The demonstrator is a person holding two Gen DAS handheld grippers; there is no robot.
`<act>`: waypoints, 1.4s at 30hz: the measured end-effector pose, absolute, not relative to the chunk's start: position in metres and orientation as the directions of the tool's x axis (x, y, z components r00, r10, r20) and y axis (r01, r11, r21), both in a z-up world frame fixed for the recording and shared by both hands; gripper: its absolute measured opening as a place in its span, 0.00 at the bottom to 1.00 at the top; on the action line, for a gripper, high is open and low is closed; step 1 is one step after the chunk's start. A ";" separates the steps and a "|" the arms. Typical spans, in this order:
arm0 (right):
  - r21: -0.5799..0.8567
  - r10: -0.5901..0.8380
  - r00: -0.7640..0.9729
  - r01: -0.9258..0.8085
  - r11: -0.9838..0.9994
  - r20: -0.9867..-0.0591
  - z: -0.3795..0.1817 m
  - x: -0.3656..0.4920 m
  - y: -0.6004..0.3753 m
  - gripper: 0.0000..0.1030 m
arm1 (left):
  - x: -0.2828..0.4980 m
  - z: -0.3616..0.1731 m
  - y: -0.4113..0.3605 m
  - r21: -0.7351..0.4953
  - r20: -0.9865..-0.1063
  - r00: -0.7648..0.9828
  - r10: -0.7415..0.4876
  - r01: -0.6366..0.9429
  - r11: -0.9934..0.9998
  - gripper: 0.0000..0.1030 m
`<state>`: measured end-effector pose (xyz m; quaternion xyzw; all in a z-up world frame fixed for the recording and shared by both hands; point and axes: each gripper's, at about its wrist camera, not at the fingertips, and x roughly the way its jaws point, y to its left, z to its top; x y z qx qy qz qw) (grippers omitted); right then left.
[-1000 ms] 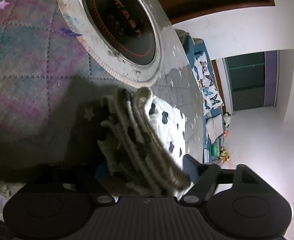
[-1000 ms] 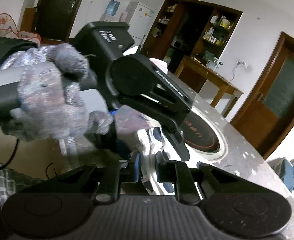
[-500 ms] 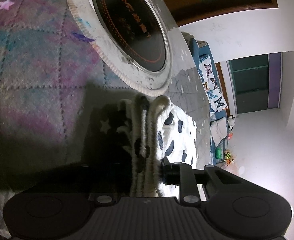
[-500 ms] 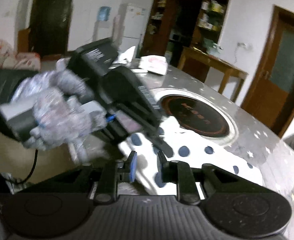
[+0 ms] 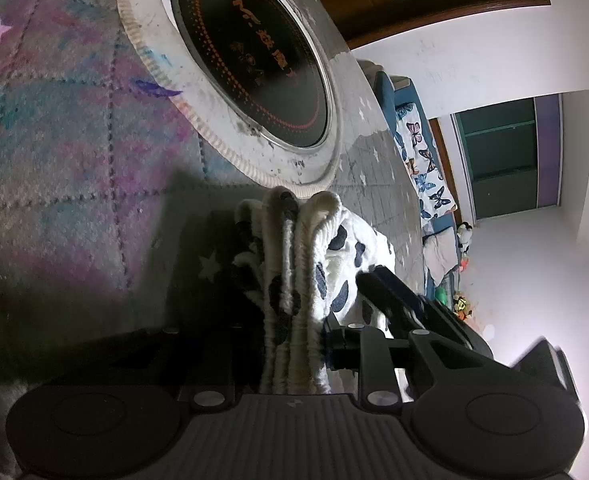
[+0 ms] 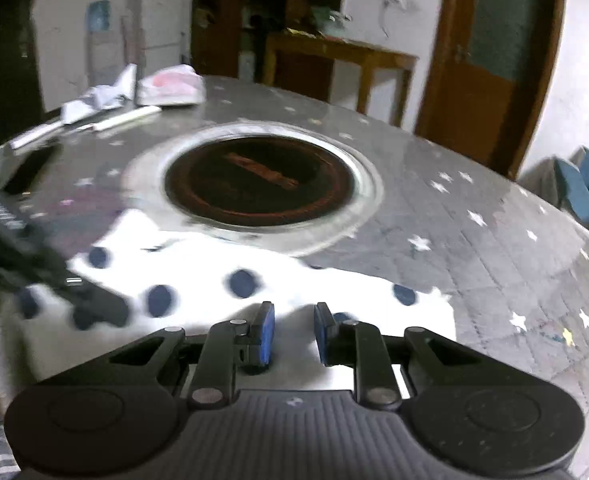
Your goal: Fold clothes
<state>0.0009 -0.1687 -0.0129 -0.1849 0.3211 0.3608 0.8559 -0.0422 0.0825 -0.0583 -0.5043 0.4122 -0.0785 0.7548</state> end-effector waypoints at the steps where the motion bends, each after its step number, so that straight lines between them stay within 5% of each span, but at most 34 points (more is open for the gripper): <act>1: -0.089 0.482 0.542 -0.723 0.685 -0.689 -0.015 0.008 -0.171 0.19 | -0.042 -0.058 0.083 -0.826 -0.542 0.648 -0.535 -0.296 0.479 0.26; 11: -0.087 0.353 0.634 -0.555 0.827 -0.688 -0.018 0.044 -0.223 0.21 | -0.037 -0.055 0.087 -0.813 -0.555 0.641 -0.531 -0.283 0.509 0.26; 26: 0.193 0.475 0.586 -0.478 0.857 -0.657 -0.027 0.005 -0.278 0.28 | -0.027 -0.037 0.077 -0.727 -0.625 0.621 -0.473 -0.242 0.642 0.26; 28: 0.205 0.477 0.594 -0.468 0.860 -0.648 -0.027 0.004 -0.280 0.13 | -0.025 -0.032 0.074 -0.707 -0.639 0.616 -0.461 -0.232 0.668 0.26; 31: 0.207 0.476 0.609 -0.460 0.864 -0.634 -0.024 0.000 -0.281 0.05 | -0.020 -0.025 0.070 -0.675 -0.657 0.610 -0.444 -0.214 0.706 0.26; 42: 0.095 0.372 0.745 -0.387 0.917 -0.554 0.020 0.006 -0.300 0.03 | 0.033 0.011 0.020 -0.599 -0.658 0.607 -0.445 -0.065 0.798 0.26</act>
